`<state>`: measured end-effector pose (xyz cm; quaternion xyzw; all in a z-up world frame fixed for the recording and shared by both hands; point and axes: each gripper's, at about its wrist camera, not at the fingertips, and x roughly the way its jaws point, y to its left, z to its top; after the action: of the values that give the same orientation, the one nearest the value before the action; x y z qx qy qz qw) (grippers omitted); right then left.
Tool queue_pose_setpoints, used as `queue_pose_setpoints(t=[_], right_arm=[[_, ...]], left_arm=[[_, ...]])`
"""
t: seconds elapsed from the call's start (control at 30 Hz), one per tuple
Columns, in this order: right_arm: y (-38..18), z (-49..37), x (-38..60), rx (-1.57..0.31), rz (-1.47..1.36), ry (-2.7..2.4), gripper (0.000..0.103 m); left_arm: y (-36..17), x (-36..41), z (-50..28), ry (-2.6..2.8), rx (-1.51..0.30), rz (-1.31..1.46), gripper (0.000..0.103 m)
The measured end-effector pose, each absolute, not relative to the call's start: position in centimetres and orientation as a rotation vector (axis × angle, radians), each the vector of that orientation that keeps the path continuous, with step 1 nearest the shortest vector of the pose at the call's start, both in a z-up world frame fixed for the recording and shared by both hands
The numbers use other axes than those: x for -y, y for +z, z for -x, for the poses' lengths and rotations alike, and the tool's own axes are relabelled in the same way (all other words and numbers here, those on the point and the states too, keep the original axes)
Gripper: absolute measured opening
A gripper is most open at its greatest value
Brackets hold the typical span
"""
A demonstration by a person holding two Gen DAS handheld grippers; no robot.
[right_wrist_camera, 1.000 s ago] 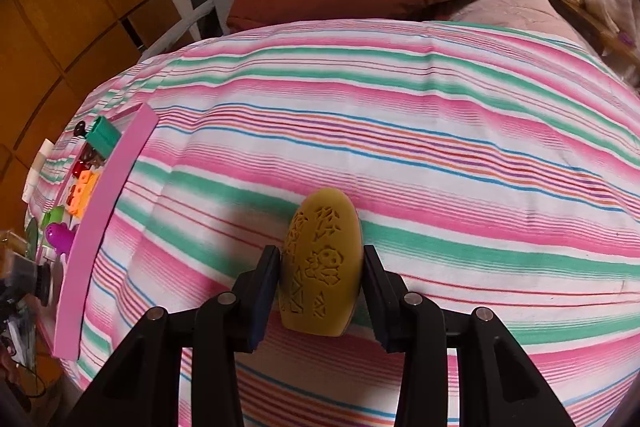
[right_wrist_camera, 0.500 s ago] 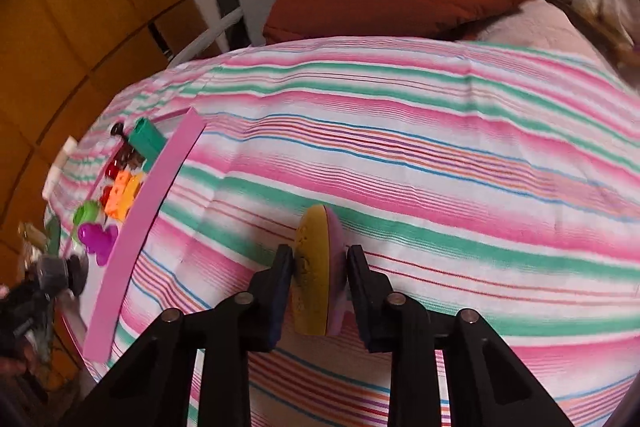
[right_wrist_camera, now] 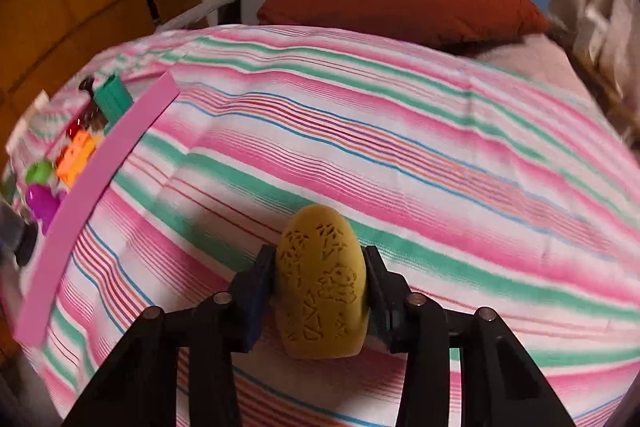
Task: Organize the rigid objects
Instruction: 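Carry the black-capped jar into the tray and open the left tool, then carry the yellow soap bar into the tray and open the right tool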
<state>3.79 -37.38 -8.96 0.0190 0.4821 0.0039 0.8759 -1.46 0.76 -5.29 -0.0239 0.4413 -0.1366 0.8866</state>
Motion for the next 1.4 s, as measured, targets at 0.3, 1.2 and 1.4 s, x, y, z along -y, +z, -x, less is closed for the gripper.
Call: queue_pose_setpoints(t=[0.3, 1.2, 1.4], right_arm=[[-8.2, -3.0, 37.3, -1.001, -0.224, 0.124, 0.044], [-4.5, -0.7, 15.2, -0.990, -0.126, 0.468, 0.044], [-5.7, -1.5, 14.4, -1.021, -0.098, 0.379, 0.044]], left_arm=[[-4.9, -1.6, 2.1, -0.279, -0.906, 0.083, 0.050], [-2.5, -3.3, 4.3, -0.167, -0.833, 0.062, 0.050], [-1.4, -4.5, 4.6, -0.083, -0.793, 0.057, 0.050]])
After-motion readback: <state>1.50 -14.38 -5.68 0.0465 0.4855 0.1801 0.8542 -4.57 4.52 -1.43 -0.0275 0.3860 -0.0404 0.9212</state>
